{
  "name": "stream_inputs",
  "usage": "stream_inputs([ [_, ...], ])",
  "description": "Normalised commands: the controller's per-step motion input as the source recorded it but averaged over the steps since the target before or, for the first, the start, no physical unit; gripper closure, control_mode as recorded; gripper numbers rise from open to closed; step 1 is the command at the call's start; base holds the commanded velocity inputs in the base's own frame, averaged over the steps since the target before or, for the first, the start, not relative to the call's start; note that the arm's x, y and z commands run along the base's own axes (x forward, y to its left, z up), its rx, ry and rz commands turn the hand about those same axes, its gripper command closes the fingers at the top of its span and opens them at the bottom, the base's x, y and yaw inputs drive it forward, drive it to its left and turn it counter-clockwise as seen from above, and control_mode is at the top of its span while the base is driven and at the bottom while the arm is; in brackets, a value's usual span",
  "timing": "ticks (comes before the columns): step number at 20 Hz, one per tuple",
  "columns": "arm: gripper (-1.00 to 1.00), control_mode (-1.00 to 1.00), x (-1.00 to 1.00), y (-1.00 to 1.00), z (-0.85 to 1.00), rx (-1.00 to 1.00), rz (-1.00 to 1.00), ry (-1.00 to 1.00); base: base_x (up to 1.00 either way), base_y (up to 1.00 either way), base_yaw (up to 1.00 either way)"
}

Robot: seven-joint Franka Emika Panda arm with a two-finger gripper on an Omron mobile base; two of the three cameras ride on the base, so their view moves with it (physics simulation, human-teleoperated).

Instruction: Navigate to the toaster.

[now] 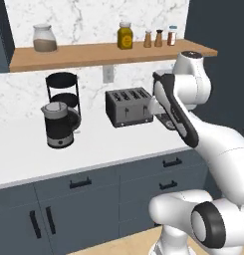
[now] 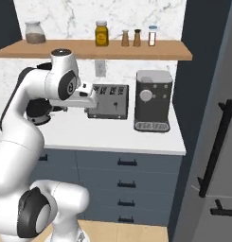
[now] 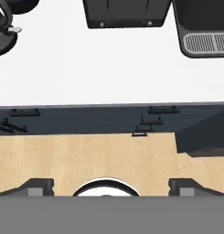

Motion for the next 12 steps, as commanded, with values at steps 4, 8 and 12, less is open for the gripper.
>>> stream_inputs([
  [4,-1.00,1.00,0.00,0.00,0.00,0.00,0.00,0.00,0.81,-0.37,0.19],
  [8,-1.00,1.00,0.00,0.00,0.00,0.00,0.00,0.00,0.82,-0.45,0.10],
  [12,-1.00,1.00,0.00,0.00,0.00,0.00,0.00,0.00,1.00,-0.30,0.10],
])
